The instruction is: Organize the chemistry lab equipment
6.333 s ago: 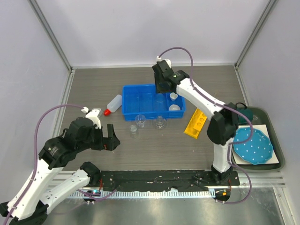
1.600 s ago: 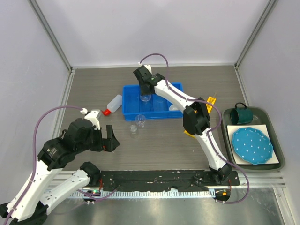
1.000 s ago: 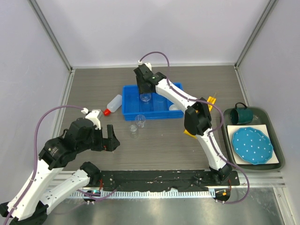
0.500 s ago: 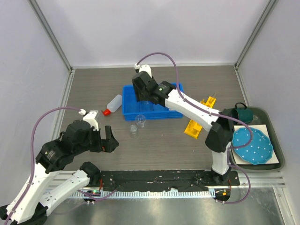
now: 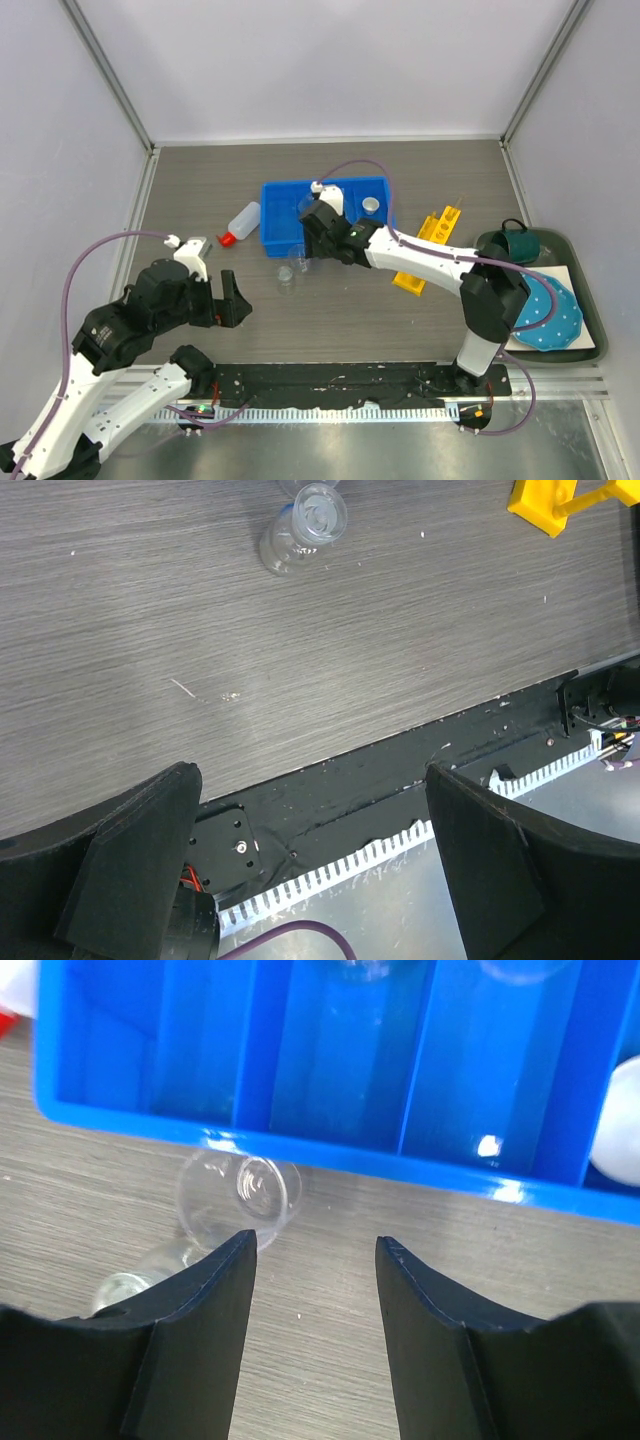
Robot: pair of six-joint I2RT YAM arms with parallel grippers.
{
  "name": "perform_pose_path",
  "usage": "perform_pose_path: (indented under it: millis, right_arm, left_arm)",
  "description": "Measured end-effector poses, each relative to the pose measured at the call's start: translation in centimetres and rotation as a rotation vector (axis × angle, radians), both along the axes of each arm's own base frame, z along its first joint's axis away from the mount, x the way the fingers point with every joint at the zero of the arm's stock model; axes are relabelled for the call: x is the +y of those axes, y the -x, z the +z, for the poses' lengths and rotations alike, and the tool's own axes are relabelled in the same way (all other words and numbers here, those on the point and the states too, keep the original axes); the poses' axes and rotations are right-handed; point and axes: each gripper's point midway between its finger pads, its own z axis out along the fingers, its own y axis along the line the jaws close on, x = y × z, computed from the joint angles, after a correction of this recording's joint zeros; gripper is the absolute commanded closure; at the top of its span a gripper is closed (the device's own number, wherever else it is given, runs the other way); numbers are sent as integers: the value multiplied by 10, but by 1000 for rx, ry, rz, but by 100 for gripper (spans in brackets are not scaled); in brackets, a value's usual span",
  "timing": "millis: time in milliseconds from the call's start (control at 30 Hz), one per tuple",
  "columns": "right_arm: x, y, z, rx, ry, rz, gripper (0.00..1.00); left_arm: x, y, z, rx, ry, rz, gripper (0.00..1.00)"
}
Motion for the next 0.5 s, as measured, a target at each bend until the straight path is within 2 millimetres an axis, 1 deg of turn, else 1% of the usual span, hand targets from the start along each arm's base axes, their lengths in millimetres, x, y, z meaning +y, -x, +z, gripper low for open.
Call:
perform_pose_path:
  millis: [100,167,367,500]
  right_arm:
    - [-1,7,-25,33,-17,-22,44]
    - [1,8,-34,38,-35,-36,45]
    - [17,-1,-43,23,-111,-60,45]
    - [22,-4,-49,25,-129,-68,47]
  left_arm:
    - [1,1,0,-2,2,0,0]
    - [1,2,0,1,0,0,0]
    - [2,3,-1,2,-2,0,0]
    - [4,5,-2,7,-6,0,0]
